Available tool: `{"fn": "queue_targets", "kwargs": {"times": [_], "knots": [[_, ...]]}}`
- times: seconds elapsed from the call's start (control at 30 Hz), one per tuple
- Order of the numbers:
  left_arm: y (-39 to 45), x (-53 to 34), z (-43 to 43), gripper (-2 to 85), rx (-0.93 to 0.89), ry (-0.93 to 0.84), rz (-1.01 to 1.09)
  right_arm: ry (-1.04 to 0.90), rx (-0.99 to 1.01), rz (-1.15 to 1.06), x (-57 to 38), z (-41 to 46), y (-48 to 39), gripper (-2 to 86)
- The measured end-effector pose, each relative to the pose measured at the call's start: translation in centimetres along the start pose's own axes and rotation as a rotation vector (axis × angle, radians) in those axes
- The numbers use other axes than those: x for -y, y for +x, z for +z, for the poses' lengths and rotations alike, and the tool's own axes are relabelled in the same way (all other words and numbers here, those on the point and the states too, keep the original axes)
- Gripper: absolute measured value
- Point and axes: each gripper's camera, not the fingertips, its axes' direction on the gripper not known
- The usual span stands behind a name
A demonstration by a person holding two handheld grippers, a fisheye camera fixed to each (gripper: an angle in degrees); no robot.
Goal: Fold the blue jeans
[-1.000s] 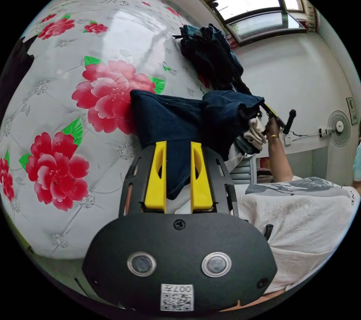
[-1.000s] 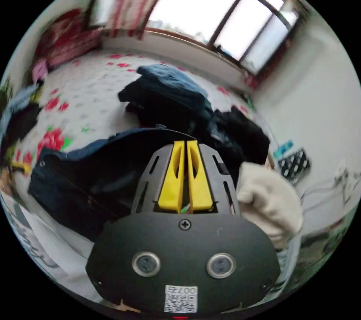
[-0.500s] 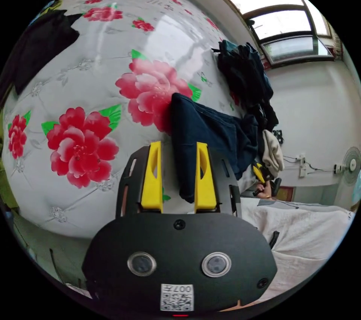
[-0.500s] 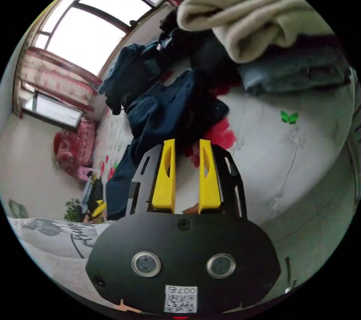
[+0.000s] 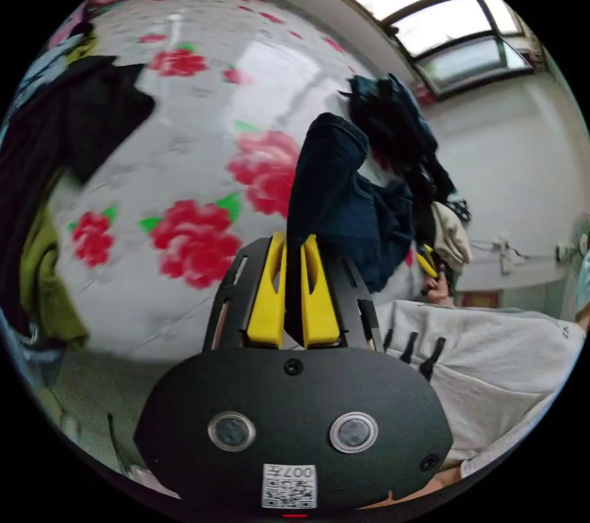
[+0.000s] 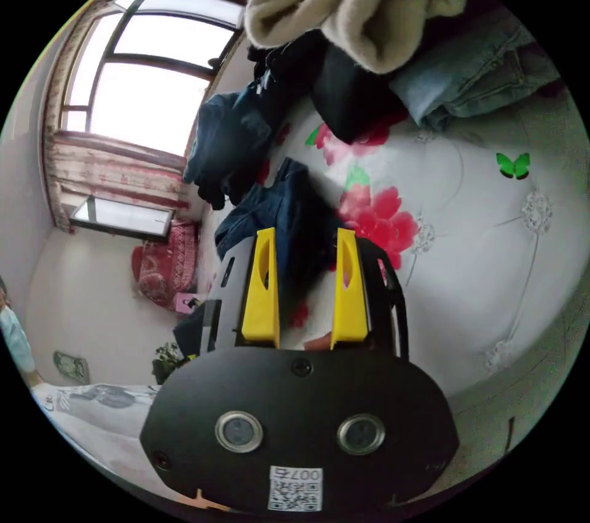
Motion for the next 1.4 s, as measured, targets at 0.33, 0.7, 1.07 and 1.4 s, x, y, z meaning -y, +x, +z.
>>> {"fn": "queue_targets", "kwargs": {"times": [0.33,0.7,1.07,1.4], "knots": [[-9.9,-2.9,0.0,5.1,0.127,0.007,-0.402,-0.250,-0.220,-0.675,-0.2,9.5,-14.1,11.1],[-8.4,-1.4,0.9,5.3,0.172,-0.020,-0.359,-0.606,-0.426,-0.936,3.2,21.2,-19.4,3.2],[-8.3,-0.2,2.3,5.8,0.185,-0.047,-0.362,-0.344,-0.208,-0.482,5.5,11.8,-10.1,6.7],[-8.6,-0.8,1.8,6.0,0.140,0.000,-0.386,-0.435,-0.211,-0.743,10.2,19.9,-19.1,9.6]]}}
